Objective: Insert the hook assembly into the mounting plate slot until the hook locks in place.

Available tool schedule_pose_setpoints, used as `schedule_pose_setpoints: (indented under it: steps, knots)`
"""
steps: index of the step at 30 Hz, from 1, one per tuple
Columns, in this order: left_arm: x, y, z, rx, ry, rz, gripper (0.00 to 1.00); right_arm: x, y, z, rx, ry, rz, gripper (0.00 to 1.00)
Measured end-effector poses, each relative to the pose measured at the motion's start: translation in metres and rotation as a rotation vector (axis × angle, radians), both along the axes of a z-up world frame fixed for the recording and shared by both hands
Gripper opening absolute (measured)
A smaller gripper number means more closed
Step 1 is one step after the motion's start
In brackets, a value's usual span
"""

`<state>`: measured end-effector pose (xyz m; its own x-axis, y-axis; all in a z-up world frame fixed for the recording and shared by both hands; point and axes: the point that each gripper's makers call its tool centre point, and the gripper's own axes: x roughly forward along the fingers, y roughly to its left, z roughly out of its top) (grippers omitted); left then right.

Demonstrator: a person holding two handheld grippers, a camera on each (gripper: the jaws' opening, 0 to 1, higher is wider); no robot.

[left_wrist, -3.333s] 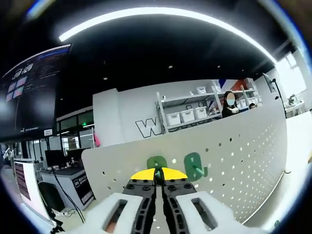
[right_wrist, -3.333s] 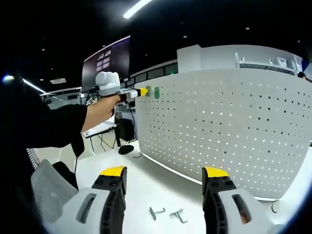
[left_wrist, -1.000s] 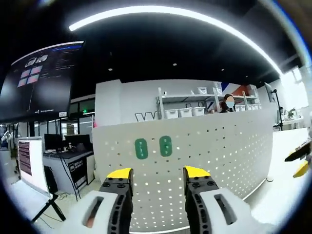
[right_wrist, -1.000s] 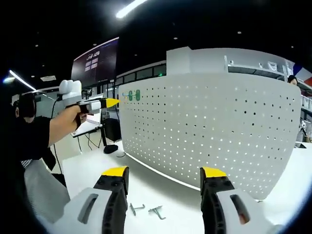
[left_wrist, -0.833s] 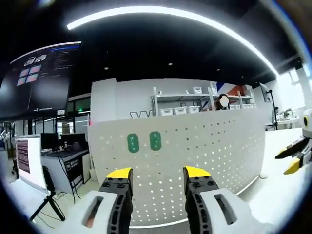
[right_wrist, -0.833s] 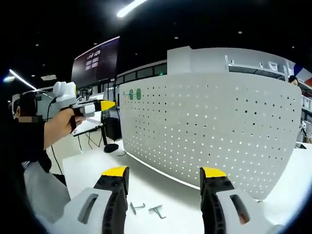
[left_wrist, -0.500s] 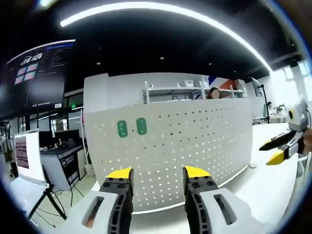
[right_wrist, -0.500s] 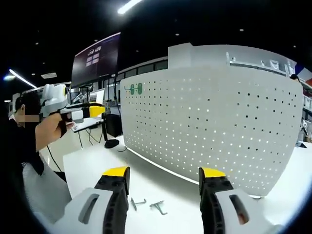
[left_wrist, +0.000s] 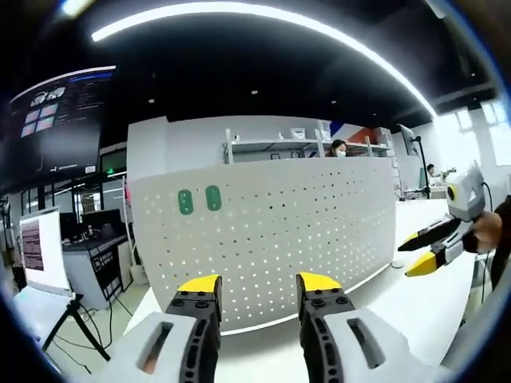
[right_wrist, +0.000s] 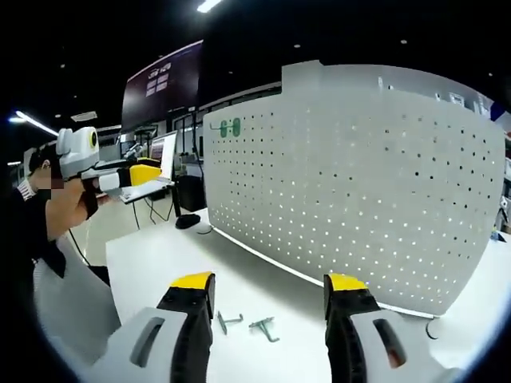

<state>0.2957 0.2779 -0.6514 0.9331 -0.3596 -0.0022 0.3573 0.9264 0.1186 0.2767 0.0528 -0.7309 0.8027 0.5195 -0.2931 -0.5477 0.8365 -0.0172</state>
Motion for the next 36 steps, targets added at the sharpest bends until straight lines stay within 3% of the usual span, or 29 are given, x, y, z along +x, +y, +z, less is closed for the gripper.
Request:
schedule_pose_setpoints:
  steps: [24, 36]
  knots:
    - [-0.001, -0.01, -0.013, 0.001, 0.016, -0.03, 0.36, 0.014, 0.0, -0.069, -0.115, 0.114, 0.053, 0.49]
    - [0.0, -0.016, -0.023, 0.004, 0.039, -0.047, 0.34, 0.021, 0.006, -0.107, -0.17, 0.188, 0.105, 0.42]
